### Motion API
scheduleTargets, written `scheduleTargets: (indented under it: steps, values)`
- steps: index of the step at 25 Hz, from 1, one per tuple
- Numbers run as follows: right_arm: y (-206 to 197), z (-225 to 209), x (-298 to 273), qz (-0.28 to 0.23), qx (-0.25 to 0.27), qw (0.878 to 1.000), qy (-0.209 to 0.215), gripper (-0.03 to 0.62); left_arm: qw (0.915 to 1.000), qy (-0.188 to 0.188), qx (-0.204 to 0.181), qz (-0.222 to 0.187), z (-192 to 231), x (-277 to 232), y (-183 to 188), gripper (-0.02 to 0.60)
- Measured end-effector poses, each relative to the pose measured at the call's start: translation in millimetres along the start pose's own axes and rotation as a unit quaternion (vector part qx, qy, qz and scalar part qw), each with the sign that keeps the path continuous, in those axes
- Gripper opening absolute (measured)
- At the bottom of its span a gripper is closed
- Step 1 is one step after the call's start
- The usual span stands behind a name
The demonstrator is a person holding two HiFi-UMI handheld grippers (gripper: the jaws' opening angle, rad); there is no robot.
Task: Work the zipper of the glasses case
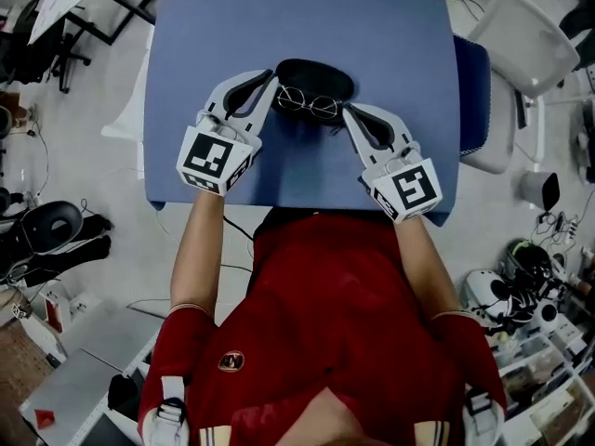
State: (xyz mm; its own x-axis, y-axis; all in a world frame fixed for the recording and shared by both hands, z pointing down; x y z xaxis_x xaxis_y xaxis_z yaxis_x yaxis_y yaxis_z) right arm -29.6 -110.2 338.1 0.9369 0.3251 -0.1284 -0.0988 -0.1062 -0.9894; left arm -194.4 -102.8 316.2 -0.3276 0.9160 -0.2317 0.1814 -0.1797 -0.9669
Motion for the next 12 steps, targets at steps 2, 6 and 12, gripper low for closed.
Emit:
scheduleTargets:
  steps: [2, 6, 12]
  values:
    - [-2.8, -1.9, -2.6, 0.005, 0.000, 1.000, -0.012, -0.006, 0.9997, -0.021, -0.010, 0.010, 5.1, -11.0, -4.0, 0.009]
    - [-7.2, -5.6, -4.5, 0.018, 0.000, 0.999, -0.034, -0.006, 0.9969, -0.063, -0.032, 0.035, 11.3, -30.4, -12.5, 0.016]
    - [-16.4, -6.2, -8.9, 0.039, 0.009, 0.998, -0.048, -0.006, 0.9839, -0.136, -0.080, 0.083, 16.4, -59.9, -30.4, 0.085]
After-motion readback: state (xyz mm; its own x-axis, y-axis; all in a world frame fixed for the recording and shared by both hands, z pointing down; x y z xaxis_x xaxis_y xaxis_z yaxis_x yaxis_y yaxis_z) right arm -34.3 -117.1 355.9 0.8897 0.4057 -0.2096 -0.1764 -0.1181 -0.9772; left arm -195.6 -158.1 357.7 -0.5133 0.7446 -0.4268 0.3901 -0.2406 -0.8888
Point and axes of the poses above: the fingertips, and each gripper's own axes: x backward along the fingers, z to its left, y out of its top, the point moved 4 cm from there along x, backward along the fingers, and after that the axes turned 5 degrees about y, right-handed, at the moved point
